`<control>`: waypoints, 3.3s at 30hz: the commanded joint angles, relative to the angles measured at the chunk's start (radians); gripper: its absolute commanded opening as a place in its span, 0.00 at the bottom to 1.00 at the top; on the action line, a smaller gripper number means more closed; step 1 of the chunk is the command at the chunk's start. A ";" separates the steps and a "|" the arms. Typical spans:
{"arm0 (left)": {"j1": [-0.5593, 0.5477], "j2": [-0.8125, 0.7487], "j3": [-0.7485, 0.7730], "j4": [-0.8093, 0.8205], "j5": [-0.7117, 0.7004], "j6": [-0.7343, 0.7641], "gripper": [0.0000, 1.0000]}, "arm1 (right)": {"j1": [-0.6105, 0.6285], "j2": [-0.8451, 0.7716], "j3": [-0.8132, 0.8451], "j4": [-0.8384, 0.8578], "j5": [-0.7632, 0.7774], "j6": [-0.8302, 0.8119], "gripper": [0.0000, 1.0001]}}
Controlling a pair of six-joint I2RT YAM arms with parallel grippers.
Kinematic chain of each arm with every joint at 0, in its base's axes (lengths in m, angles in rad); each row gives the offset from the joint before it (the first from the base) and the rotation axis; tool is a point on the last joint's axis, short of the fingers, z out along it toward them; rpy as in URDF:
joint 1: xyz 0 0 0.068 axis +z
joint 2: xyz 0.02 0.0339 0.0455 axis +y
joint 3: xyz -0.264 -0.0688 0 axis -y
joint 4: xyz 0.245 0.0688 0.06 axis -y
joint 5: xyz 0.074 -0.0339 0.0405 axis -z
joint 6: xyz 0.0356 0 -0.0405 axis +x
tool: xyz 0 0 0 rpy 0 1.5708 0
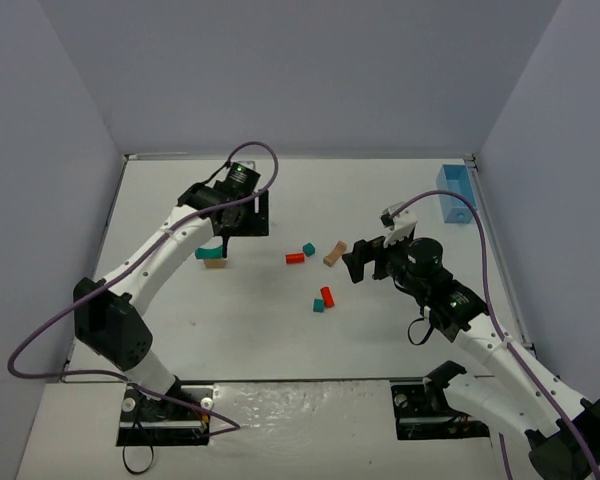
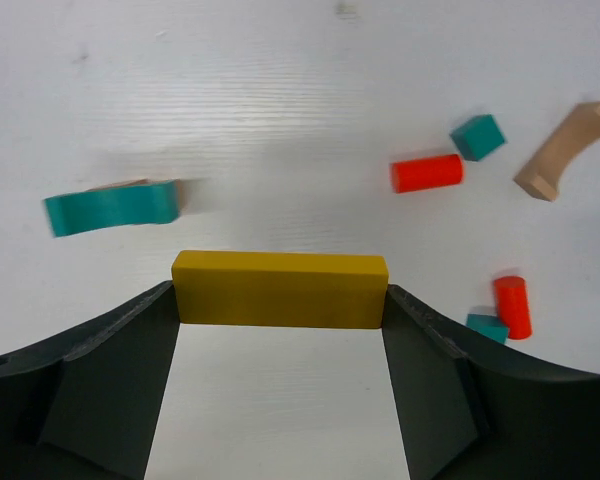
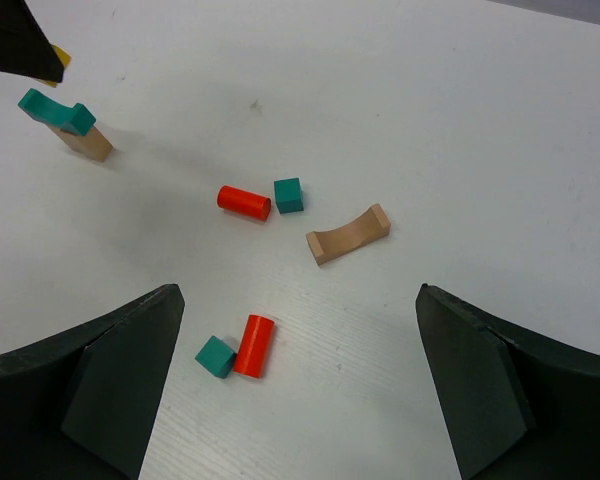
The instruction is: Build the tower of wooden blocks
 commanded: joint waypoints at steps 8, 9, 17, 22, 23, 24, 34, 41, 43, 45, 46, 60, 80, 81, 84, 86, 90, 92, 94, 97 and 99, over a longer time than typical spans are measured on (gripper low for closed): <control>0.207 -0.041 -0.055 -0.083 0.033 0.090 0.22 | -0.004 -0.015 0.002 0.065 -0.009 -0.001 1.00; 0.224 -0.032 -0.054 -0.083 0.035 0.095 0.22 | -0.004 -0.018 0.000 0.065 -0.009 -0.002 1.00; 0.275 0.028 -0.044 -0.069 0.033 0.139 0.27 | -0.004 -0.007 -0.001 0.066 -0.006 -0.002 1.00; 0.280 0.053 -0.055 -0.034 0.038 0.154 0.27 | -0.004 -0.001 -0.002 0.066 -0.007 -0.003 1.00; 0.282 0.056 -0.059 -0.028 0.040 0.155 0.27 | -0.004 -0.002 -0.002 0.066 -0.006 -0.004 1.00; 0.286 0.057 -0.065 -0.025 0.039 0.156 0.27 | -0.004 -0.002 -0.002 0.064 -0.005 -0.003 1.00; 0.309 0.055 -0.138 0.056 0.051 0.165 0.27 | -0.004 0.012 -0.002 0.064 -0.005 -0.004 1.00; 0.310 0.033 -0.183 0.110 0.055 0.166 0.27 | -0.004 0.020 0.001 0.064 -0.005 -0.005 1.00; 0.309 0.035 -0.185 0.114 0.055 0.166 0.27 | -0.004 0.021 0.001 0.066 -0.005 -0.007 1.00; 0.310 0.037 -0.184 0.115 0.056 0.168 0.27 | -0.004 0.022 0.001 0.066 -0.006 -0.006 1.00; 0.310 0.037 -0.183 0.116 0.057 0.167 0.27 | -0.004 0.024 0.002 0.066 -0.007 -0.005 1.00; 0.310 0.037 -0.170 0.115 0.068 0.163 0.27 | -0.004 0.035 0.003 0.065 -0.013 -0.007 1.00; 0.320 0.043 -0.158 0.116 0.073 0.157 0.28 | -0.004 0.031 -0.001 0.064 -0.011 -0.007 1.00; 0.321 0.043 -0.158 0.116 0.073 0.157 0.28 | -0.004 0.032 -0.001 0.065 -0.011 -0.006 1.00; 0.321 0.045 -0.155 0.116 0.078 0.158 0.29 | -0.004 0.032 0.000 0.065 -0.013 -0.006 1.00; 0.321 0.045 -0.153 0.116 0.086 0.158 0.33 | -0.004 0.032 -0.001 0.064 -0.013 -0.005 1.00; 0.321 0.045 -0.153 0.115 0.085 0.161 0.34 | -0.004 0.033 -0.001 0.064 -0.013 -0.005 1.00; 0.322 0.044 -0.152 0.115 0.083 0.163 0.34 | -0.004 0.035 -0.001 0.064 -0.014 -0.005 1.00; 0.322 0.041 -0.152 0.115 0.081 0.163 0.34 | -0.004 0.036 0.000 0.065 -0.015 -0.006 1.00; 0.322 0.043 -0.153 0.115 0.077 0.163 0.35 | -0.004 0.035 0.003 0.064 -0.017 -0.007 1.00; 0.324 0.045 -0.152 0.115 0.078 0.165 0.35 | -0.004 0.033 0.003 0.066 -0.017 -0.007 1.00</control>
